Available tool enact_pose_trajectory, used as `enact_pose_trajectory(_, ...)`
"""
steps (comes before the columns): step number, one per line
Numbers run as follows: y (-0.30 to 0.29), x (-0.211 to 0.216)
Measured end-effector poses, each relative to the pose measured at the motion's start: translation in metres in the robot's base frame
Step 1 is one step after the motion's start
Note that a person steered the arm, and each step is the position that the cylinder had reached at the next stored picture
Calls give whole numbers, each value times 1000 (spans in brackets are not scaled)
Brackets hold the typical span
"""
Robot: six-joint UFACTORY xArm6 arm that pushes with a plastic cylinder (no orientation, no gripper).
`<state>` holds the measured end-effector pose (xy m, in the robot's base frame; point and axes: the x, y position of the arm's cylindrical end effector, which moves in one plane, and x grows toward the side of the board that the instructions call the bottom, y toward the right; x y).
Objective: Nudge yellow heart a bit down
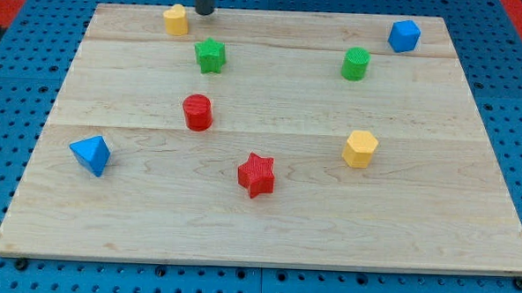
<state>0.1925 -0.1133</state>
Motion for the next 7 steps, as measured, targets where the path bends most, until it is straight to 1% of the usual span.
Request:
enact_pose_trajectory(1, 0, 0)
enact_pose_trajectory(3, -23, 0)
enact_pose_trajectory(7, -39, 0)
